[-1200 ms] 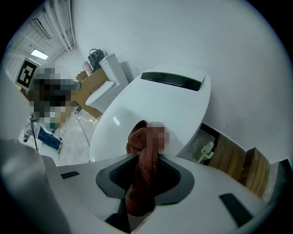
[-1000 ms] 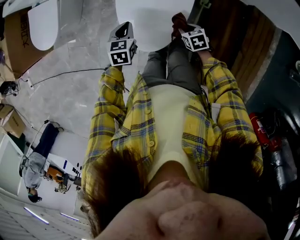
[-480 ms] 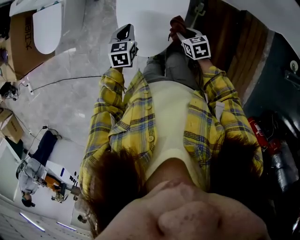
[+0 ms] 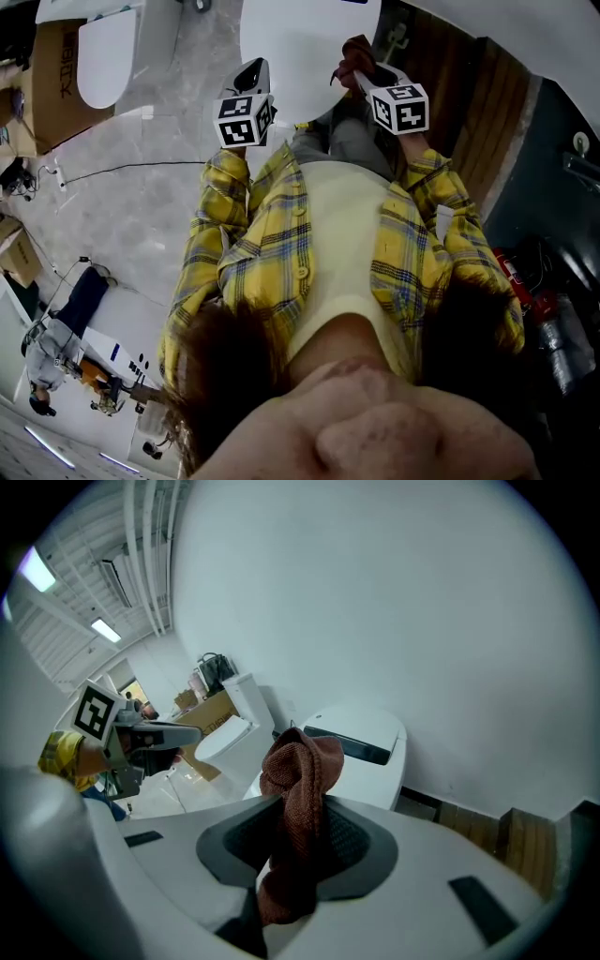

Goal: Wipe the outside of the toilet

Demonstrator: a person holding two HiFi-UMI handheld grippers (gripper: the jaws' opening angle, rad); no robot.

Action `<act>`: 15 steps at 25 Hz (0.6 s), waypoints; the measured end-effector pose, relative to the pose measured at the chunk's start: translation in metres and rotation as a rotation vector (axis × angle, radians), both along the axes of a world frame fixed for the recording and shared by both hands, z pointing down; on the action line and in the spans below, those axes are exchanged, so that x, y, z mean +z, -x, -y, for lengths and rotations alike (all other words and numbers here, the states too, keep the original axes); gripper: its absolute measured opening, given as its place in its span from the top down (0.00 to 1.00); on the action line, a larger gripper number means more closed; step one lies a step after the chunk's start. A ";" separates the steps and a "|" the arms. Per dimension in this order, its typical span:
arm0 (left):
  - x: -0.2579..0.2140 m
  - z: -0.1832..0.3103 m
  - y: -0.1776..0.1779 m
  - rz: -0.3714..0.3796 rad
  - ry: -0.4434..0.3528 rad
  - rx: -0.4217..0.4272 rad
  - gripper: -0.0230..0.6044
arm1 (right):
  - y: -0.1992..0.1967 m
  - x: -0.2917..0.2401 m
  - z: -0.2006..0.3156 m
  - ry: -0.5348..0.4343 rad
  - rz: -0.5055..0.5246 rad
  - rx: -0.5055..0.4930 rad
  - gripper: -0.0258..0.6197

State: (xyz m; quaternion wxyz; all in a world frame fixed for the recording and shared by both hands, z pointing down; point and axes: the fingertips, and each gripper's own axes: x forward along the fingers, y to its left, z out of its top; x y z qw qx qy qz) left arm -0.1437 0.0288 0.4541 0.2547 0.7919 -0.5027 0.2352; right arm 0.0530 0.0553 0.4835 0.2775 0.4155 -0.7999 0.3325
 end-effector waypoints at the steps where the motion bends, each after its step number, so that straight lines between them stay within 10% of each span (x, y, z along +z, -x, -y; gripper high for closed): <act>1: -0.005 0.000 0.000 -0.007 -0.013 -0.002 0.95 | 0.001 -0.006 0.001 -0.011 0.005 0.003 0.77; 15: -0.061 -0.004 -0.001 -0.172 -0.093 -0.012 0.95 | 0.012 -0.068 -0.004 -0.129 0.083 0.068 0.77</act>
